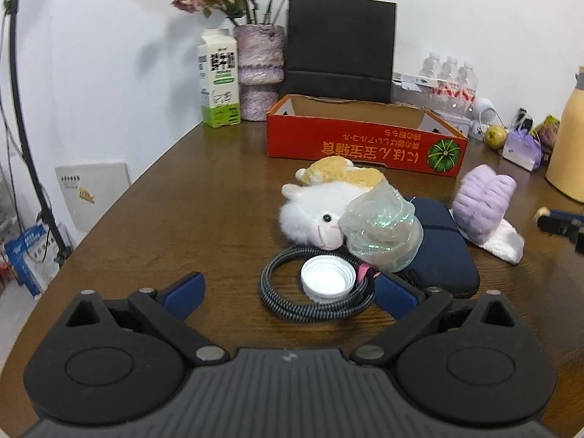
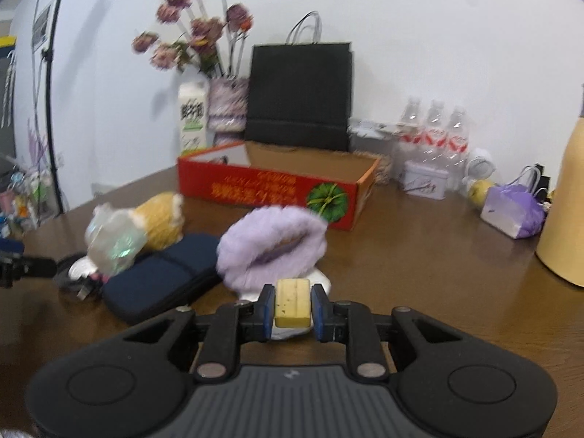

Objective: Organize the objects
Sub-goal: 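Grasp the white round lid with the left tool while the right tool holds the soap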

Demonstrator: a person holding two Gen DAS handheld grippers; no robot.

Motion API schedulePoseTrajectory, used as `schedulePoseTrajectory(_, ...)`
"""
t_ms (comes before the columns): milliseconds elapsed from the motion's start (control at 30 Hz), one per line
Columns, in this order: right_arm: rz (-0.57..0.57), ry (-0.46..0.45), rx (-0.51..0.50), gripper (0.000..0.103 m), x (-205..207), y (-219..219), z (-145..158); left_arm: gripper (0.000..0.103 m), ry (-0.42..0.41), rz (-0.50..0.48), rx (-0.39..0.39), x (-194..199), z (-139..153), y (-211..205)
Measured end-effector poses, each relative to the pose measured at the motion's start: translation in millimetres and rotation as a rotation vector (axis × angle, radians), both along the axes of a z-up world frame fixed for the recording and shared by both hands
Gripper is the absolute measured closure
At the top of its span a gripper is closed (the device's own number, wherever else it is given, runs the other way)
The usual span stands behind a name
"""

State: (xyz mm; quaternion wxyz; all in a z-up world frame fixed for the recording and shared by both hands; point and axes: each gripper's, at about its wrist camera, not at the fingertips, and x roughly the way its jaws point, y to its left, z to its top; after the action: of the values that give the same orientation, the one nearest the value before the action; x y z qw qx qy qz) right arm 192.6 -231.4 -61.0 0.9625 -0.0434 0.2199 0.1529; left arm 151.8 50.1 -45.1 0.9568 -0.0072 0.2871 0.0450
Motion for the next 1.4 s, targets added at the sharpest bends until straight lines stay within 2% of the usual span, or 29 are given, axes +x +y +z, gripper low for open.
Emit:
schedulePoseTrajectory(67, -0.024, -0.012, 0.017, 0.083, 2, -6, 2, 0.02, 0.013, -0.028, 0.027, 8, 1, -4)
schedulePoseTrajectory(100, -0.031, -0.012, 0.025, 0.083, 4, -9, 2, 0.033, 0.023, -0.037, 0.033, 12, 1, -5)
schedulePoseTrajectory(133, -0.034, -0.014, 0.032, 0.083, 6, -11, 1, 0.04, 0.032, -0.047, 0.036, 16, 0, -6)
schedulePoseTrajectory(367, -0.036, -0.043, 0.029, 0.083, 12, -11, -8, 0.04, 0.091, -0.09, 0.059, 35, -5, -11)
schedulePoseTrajectory(500, -0.034, -0.046, 0.048, 0.083, 11, -13, -8, 0.042, 0.131, -0.103, 0.041, 46, -6, -9)
schedulePoseTrajectory(600, -0.031, -0.047, 0.057, 0.083, 10, -14, -8, 0.051, 0.162, -0.127, 0.032, 52, -4, -8)
schedulePoseTrajectory(667, -0.029, -0.047, 0.064, 0.083, 10, -15, -8, 0.054, 0.189, -0.143, 0.025, 55, -3, -8)
schedulePoseTrajectory(733, -0.027, -0.047, 0.069, 0.083, 10, -15, -8, 0.063, 0.238, -0.158, 0.023, 60, -6, -6)
schedulePoseTrajectory(800, -0.025, -0.047, 0.072, 0.083, 10, -15, -8, 0.062, 0.266, -0.159, 0.003, 63, -9, -3)
schedulePoseTrajectory(900, -0.021, -0.044, 0.078, 0.083, 10, -16, -8, 0.066, 0.261, -0.161, 0.013, 65, -10, -4)
schedulePoseTrajectory(967, -0.02, -0.039, 0.083, 0.083, 10, -17, -8, 0.073, 0.249, -0.169, 0.015, 65, -11, -7)
schedulePoseTrajectory(1033, -0.022, -0.037, 0.089, 0.083, 11, -18, -8, 0.086, 0.24, -0.18, 0.009, 63, -12, -10)
schedulePoseTrajectory(1267, -0.021, -0.036, 0.096, 0.083, 12, -19, -8, 0.087, 0.193, -0.143, 0.0, 52, -14, -14)
schedulePoseTrajectory(1400, -0.023, -0.038, 0.101, 0.083, 11, -19, -8, 0.088, 0.141, -0.091, -0.013, 39, -15, -10)
